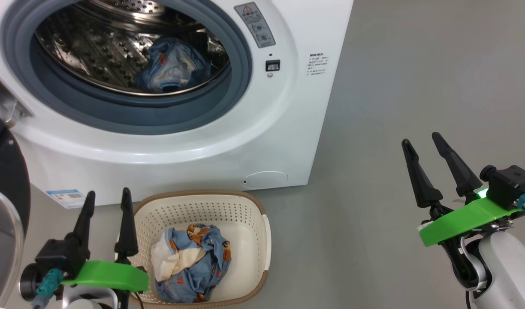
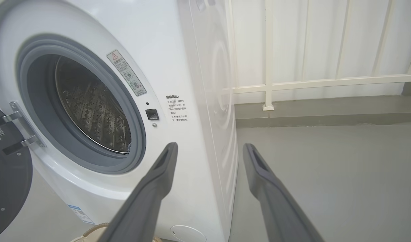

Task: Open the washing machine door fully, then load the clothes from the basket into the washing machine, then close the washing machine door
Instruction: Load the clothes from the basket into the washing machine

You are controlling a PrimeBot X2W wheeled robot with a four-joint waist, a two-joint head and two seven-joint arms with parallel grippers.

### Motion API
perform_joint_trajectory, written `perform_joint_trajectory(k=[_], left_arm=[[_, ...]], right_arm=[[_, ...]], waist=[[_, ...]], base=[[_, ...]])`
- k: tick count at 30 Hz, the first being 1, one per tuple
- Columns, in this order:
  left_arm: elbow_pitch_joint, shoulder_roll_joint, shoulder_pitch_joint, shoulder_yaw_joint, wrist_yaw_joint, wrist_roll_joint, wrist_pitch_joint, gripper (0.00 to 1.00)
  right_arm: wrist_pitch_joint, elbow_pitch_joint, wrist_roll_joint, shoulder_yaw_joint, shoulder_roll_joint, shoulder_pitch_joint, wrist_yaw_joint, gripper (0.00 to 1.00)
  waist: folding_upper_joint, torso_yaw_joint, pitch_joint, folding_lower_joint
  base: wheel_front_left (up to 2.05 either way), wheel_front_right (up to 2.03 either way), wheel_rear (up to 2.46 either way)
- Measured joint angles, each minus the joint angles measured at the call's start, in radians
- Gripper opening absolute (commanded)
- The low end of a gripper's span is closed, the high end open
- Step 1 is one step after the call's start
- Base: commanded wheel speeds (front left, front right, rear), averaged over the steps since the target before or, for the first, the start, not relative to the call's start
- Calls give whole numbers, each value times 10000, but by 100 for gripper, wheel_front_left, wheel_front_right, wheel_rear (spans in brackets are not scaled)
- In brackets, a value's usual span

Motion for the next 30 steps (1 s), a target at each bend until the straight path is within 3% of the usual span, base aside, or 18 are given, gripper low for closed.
perform_joint_trajectory(k=[19, 30], left_arm=[[1484, -8, -1107, -393, -167, -138, 104, 100], [3643, 25, -2021, -761, -368, -370, 633, 100]], right_arm=[[0, -159, 0, -130, 94, -430, 0, 100], [-2, -355, 0, -150, 171, -861, 0, 100]], waist=[[0, -229, 1351, 1], [0, -367, 2323, 2]], base=[[0, 0, 0], [0, 0, 0]])
